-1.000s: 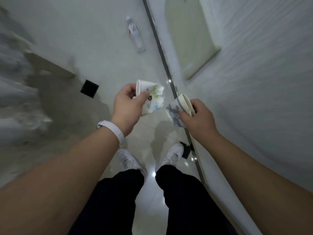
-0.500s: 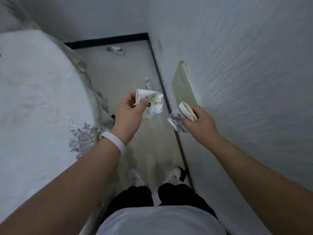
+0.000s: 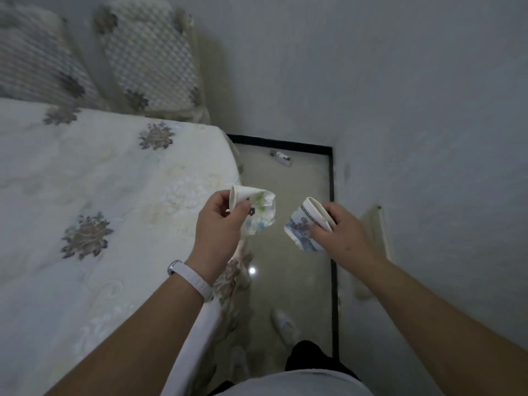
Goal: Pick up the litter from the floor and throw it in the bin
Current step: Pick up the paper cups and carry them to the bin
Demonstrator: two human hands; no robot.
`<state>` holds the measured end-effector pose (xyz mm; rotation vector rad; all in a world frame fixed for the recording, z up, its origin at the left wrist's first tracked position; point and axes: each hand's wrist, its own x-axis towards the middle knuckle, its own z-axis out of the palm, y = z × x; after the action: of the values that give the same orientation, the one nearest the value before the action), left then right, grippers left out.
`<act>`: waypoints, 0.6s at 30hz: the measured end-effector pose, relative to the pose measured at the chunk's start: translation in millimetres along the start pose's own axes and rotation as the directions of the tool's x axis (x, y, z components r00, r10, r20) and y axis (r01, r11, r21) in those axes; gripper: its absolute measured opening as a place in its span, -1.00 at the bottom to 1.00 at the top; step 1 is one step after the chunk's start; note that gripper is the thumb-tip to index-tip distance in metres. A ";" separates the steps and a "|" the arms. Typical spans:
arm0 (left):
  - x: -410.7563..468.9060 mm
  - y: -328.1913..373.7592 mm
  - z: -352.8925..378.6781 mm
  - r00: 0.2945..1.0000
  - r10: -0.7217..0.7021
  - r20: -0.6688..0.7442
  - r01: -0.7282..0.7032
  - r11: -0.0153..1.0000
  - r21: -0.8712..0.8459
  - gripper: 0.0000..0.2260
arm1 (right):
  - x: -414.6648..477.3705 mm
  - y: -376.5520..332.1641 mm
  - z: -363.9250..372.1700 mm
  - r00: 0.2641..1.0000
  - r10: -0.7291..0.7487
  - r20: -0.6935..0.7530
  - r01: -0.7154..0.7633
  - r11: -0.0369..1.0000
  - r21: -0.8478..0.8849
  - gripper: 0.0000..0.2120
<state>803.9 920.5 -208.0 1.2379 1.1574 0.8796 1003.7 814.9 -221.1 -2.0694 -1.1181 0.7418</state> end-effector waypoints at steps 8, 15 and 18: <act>-5.4 26.1 -39.7 0.932 -0.005 -0.363 0.045 0.994 0.103 -0.96 | 86.0 -53.0 18.8 0.913 -0.260 0.313 0.259 0.965 0.044 -0.84; -72.0 25.4 -76.6 0.746 -0.040 -0.665 0.087 0.995 0.038 -0.90 | 86.4 -112.2 80.2 0.684 -0.449 0.575 0.447 0.881 0.156 -0.94; -120.0 25.2 -100.0 0.651 -0.037 -0.758 0.104 0.994 0.041 -0.91 | 53.3 -140.1 115.6 0.525 -0.497 0.691 0.507 0.835 0.215 -0.94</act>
<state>681.8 833.4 -157.4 0.8656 1.9135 1.3691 875.7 951.8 -194.1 -1.2840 -2.0530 1.2921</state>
